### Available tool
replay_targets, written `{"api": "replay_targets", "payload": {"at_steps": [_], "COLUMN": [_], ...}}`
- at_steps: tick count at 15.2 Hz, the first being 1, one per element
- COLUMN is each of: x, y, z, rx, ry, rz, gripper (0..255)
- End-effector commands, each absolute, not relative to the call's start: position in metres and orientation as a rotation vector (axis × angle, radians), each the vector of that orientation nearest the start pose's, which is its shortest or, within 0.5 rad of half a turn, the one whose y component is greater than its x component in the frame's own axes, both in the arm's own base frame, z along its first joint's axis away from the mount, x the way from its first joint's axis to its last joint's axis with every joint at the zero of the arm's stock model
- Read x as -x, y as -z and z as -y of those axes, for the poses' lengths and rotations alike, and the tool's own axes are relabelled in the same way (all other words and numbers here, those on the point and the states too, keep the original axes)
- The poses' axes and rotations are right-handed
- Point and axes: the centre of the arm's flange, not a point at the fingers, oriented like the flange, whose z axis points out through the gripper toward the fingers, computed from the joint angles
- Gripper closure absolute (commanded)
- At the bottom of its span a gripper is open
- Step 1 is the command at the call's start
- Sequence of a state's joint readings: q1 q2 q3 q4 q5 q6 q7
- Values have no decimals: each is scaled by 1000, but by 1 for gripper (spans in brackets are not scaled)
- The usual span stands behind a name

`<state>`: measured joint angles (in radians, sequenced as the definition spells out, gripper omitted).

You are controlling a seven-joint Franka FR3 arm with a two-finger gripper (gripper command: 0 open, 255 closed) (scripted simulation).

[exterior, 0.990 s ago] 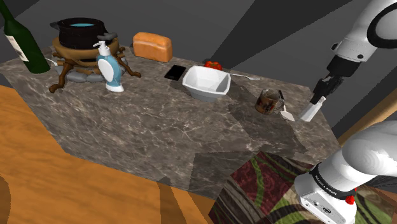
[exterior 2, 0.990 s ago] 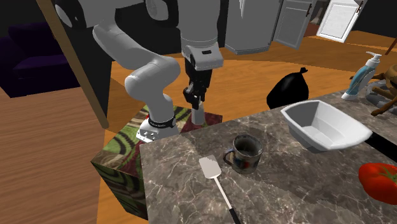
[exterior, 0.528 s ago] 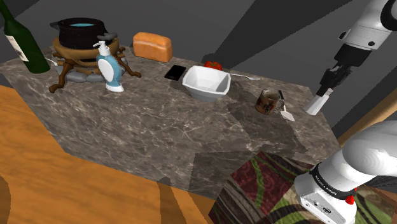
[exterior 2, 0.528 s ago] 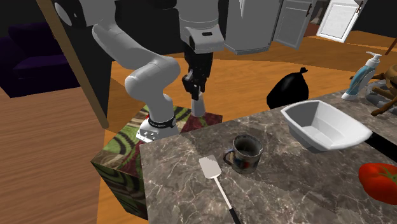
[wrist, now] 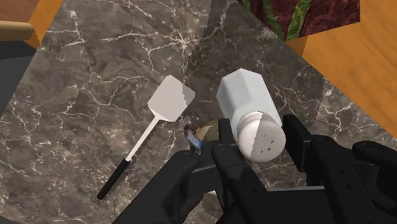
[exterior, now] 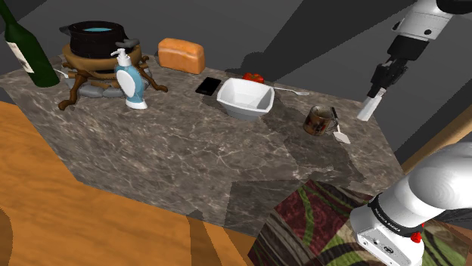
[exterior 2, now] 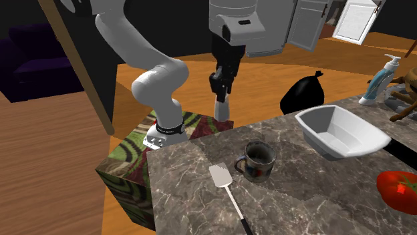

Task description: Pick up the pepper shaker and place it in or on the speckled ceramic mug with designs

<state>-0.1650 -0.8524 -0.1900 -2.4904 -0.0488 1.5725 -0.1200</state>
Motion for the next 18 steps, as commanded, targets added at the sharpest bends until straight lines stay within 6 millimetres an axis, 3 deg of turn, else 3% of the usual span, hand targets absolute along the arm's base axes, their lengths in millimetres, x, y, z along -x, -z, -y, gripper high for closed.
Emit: {"api": "replay_targets", "payload": {"at_steps": [1,9,18], "x": [-290,-391,-396], "y": [-548,-568,-527], "z": [122,147,148], "rx": [3024,3024,3024], "ry": [-79,-79,-79], "rz": [-248,-248,-248], "gripper": [255,255,255]}}
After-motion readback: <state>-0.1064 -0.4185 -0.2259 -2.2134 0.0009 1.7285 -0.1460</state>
